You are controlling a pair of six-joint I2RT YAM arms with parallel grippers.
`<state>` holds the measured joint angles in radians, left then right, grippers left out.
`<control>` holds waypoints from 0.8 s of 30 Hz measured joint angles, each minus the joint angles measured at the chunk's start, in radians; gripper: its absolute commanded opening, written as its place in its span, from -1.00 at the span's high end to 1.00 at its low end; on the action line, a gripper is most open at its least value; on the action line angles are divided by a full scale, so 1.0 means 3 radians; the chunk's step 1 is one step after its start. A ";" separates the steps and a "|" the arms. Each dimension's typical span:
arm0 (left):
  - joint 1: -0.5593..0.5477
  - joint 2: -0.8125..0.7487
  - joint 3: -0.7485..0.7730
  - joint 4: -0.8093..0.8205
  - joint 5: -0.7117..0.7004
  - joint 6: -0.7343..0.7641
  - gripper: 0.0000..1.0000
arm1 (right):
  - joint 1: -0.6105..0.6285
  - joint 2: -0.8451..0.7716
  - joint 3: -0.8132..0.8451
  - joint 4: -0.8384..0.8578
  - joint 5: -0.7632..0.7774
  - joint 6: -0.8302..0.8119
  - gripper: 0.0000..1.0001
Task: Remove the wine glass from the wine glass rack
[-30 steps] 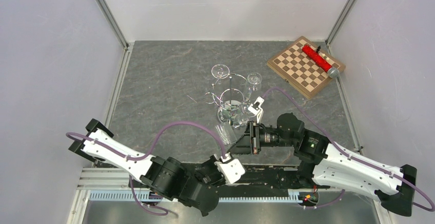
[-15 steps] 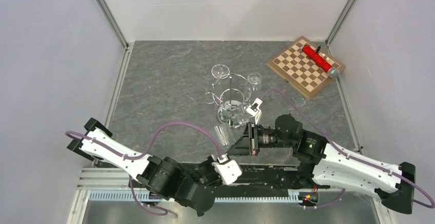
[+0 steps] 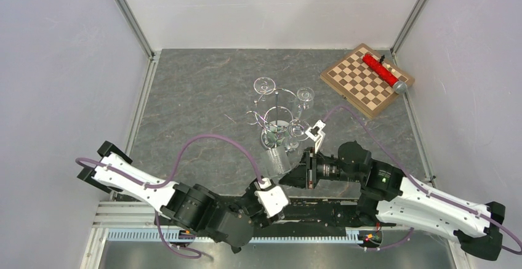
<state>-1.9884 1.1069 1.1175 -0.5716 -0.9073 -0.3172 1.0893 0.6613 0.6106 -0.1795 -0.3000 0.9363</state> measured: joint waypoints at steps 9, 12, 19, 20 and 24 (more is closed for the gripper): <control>0.0380 -0.0257 -0.0022 0.0102 0.0502 -0.0106 -0.30 | 0.0000 -0.0183 0.0033 -0.0683 0.0089 -0.0999 1.00; 0.0576 -0.0451 -0.0071 0.0154 0.0708 -0.0207 -0.32 | 0.0000 -0.0212 0.0099 -0.1012 0.0161 -0.1392 1.00; 0.1053 -0.0740 -0.0128 0.0223 0.1209 -0.0543 -0.38 | 0.0000 -0.0364 0.0214 -0.1382 0.0331 -0.2131 1.00; 0.1127 -0.0740 -0.0128 0.0221 0.1292 -0.0601 -0.39 | 0.0000 -0.0362 0.0238 -0.1445 0.0348 -0.2263 1.00; 0.1456 -0.0688 -0.0132 0.0210 0.1642 -0.0804 -0.40 | 0.0000 -0.0331 0.0290 -0.1602 0.0417 -0.2691 1.00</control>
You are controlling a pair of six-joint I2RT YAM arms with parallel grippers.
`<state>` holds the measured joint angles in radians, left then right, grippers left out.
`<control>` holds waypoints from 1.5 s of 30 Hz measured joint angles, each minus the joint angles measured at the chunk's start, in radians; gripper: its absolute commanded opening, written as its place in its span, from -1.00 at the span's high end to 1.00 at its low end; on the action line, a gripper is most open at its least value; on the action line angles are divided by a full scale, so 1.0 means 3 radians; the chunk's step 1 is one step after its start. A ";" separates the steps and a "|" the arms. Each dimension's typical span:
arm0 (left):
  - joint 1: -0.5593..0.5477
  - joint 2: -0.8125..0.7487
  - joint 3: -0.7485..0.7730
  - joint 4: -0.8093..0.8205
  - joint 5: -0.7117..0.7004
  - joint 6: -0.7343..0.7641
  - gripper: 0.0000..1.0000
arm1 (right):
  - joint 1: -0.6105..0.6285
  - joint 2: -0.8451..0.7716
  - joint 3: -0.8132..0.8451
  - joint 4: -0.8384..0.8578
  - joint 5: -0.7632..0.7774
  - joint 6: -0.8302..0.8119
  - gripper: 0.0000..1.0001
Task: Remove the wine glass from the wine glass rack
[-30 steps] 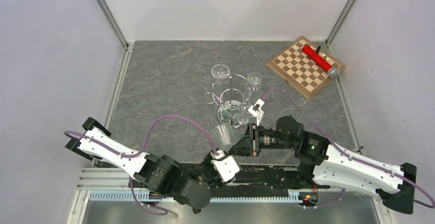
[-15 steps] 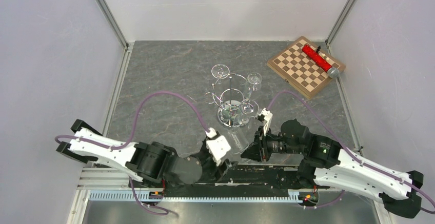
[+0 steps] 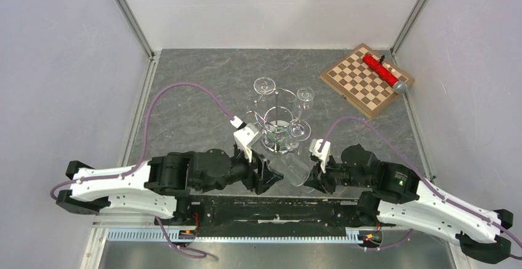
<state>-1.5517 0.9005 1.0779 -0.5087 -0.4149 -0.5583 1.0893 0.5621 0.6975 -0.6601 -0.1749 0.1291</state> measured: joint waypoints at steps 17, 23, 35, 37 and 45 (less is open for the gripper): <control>0.1254 -0.0009 -0.0347 -0.0116 0.1125 -0.0800 -0.39 | 0.0000 0.0184 0.0399 -0.0161 0.0165 -0.0999 1.00; 0.1443 -0.0067 -0.0450 -0.0088 0.1404 -0.0956 -0.39 | 0.0000 0.0275 0.0399 -0.0065 0.0125 -0.1162 1.00; 0.1581 -0.0052 -0.0621 0.0076 0.1727 -0.1167 -0.28 | 0.0003 0.0456 0.0493 0.0055 0.0051 -0.1280 1.00; 0.1605 -0.0048 -0.0633 0.0104 0.1760 -0.1193 -0.21 | 0.0006 0.0472 0.0502 0.0076 0.0047 -0.1282 1.00; 0.1686 -0.0005 -0.0675 0.0173 0.1883 -0.1240 0.19 | 0.0027 0.0519 0.0502 0.0097 0.0051 -0.1283 1.00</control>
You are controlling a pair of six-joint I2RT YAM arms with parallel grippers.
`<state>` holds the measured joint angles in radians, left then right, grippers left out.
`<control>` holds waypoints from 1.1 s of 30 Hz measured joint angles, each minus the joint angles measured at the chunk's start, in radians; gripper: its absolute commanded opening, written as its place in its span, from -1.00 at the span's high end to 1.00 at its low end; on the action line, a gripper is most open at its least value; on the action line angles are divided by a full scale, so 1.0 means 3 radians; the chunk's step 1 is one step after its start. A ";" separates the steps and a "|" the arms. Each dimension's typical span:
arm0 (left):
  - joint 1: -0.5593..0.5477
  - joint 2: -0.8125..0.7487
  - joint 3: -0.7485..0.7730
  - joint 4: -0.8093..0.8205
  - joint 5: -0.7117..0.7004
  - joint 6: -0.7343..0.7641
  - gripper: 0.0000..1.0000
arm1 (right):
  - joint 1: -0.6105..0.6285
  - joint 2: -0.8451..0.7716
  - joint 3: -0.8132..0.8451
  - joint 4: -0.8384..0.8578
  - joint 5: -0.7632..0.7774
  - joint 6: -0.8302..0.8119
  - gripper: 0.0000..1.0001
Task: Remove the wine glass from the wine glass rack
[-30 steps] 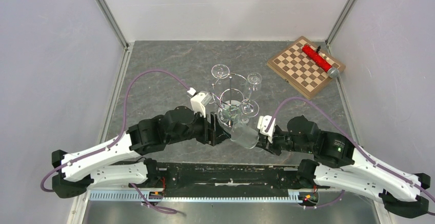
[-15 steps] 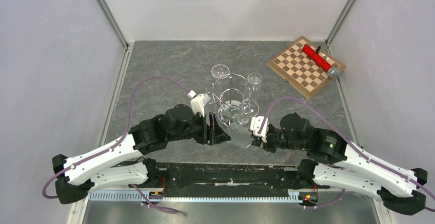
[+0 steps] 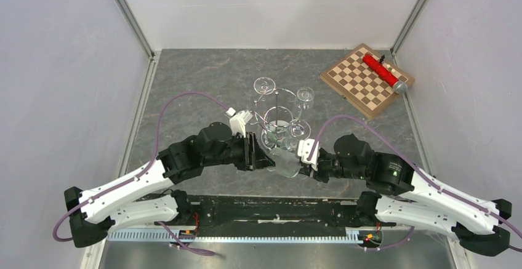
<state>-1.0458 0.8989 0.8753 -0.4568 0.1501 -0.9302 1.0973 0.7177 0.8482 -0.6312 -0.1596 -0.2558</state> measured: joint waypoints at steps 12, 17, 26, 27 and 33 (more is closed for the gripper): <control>0.0120 0.0004 -0.0074 0.0151 0.0123 -0.0067 0.95 | 0.0042 0.0014 0.0000 0.0025 0.0078 -0.0022 1.00; 0.0144 -0.0017 -0.0106 0.0163 0.0136 -0.0066 0.95 | 0.0055 0.0048 0.0000 0.0034 0.0094 -0.0020 0.56; 0.0174 -0.0148 -0.0103 -0.0195 0.0003 -0.0039 0.95 | 0.0064 0.0038 0.0005 0.0251 0.0169 0.0031 -0.08; 0.0178 -0.0151 -0.0097 -0.0286 -0.0029 -0.0033 0.95 | 0.0064 0.0036 0.0009 0.0270 0.0179 0.0034 -0.10; 0.0201 -0.0128 0.0088 -0.0928 -0.0291 0.0154 0.95 | 0.0064 -0.0066 0.0130 0.0380 0.0226 0.0092 -0.18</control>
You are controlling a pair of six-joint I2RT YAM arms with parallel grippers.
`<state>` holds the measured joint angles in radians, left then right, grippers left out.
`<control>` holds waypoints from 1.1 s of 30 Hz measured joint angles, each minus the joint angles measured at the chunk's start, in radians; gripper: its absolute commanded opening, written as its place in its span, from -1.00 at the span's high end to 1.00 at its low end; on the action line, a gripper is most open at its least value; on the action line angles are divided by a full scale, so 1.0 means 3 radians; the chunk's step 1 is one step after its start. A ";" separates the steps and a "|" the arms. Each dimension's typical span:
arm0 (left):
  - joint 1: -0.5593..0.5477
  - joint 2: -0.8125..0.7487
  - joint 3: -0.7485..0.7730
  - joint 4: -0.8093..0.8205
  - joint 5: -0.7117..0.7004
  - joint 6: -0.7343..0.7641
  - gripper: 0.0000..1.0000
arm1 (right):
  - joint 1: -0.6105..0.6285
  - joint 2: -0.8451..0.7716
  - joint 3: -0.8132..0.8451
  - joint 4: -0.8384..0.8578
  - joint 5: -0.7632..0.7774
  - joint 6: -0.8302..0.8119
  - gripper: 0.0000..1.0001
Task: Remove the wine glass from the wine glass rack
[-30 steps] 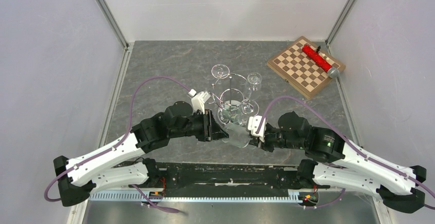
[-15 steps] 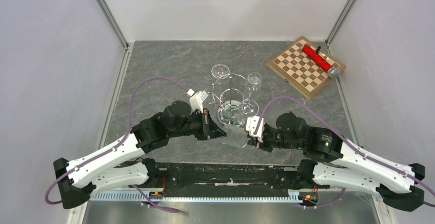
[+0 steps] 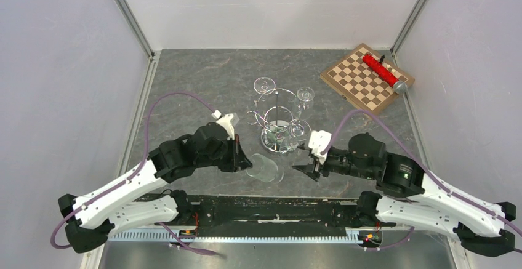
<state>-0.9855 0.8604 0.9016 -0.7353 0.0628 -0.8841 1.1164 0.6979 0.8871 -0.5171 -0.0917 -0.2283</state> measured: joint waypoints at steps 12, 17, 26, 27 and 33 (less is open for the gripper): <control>0.0149 0.0210 0.0888 -0.1119 -0.0909 0.0399 0.95 | 0.0000 -0.0248 0.0009 0.0028 0.0098 0.0072 -0.22; 0.0765 0.0376 0.0894 -0.1218 -0.0898 0.0696 0.95 | 0.0000 -0.0281 -0.0005 0.0025 0.0098 0.0111 -0.24; 0.2083 0.0860 0.0978 -0.1169 -0.0729 0.1316 0.96 | 0.0000 -0.0445 -0.0046 0.0029 0.0122 0.0242 -0.24; 0.2167 0.0918 0.0997 -0.1151 -0.0724 0.1359 0.95 | 0.0000 -0.0460 -0.0065 0.0027 0.0140 0.0262 -0.24; 0.2761 0.1336 0.1104 -0.0974 -0.0643 0.1577 0.95 | 0.0000 -0.0530 -0.0130 0.0024 0.0240 0.0365 -0.25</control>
<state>-0.1574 1.2613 1.2327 -1.0275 -0.1303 -0.4110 1.1164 0.5388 0.8482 -0.5098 -0.0196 -0.1188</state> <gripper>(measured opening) 0.053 0.623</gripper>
